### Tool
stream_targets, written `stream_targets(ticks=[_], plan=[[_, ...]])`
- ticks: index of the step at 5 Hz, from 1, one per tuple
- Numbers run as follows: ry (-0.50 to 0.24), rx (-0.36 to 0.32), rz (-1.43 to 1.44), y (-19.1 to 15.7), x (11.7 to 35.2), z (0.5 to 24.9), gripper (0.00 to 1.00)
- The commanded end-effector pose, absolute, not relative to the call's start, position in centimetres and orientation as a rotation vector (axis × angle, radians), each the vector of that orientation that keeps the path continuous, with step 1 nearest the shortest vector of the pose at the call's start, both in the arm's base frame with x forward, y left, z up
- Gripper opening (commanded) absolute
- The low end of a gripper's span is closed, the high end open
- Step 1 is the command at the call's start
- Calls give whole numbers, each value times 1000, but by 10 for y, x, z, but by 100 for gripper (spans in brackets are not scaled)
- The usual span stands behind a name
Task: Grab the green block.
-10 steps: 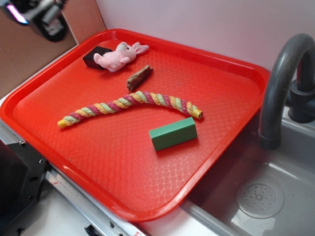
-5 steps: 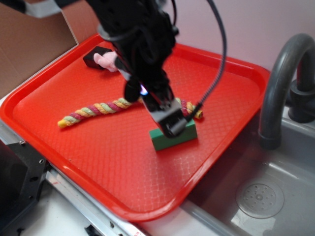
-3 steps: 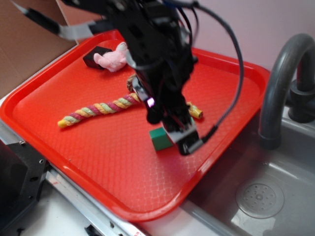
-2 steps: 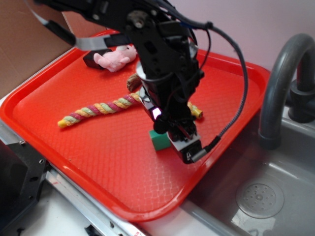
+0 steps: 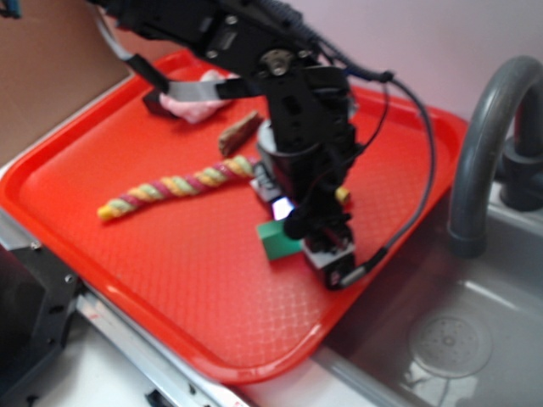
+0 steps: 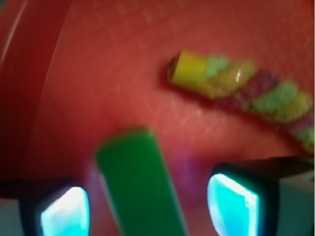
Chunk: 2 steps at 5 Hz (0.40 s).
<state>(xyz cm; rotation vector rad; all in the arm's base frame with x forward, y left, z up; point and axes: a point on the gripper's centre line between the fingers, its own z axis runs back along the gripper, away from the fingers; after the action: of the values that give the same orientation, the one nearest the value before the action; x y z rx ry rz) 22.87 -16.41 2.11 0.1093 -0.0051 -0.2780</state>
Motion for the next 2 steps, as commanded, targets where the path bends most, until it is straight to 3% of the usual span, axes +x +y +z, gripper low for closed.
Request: stream_targets(ticks=[1,2], plan=[[-4,77,-334,-168,235,6,0],[-6,73,-342,-166,237,5,0]])
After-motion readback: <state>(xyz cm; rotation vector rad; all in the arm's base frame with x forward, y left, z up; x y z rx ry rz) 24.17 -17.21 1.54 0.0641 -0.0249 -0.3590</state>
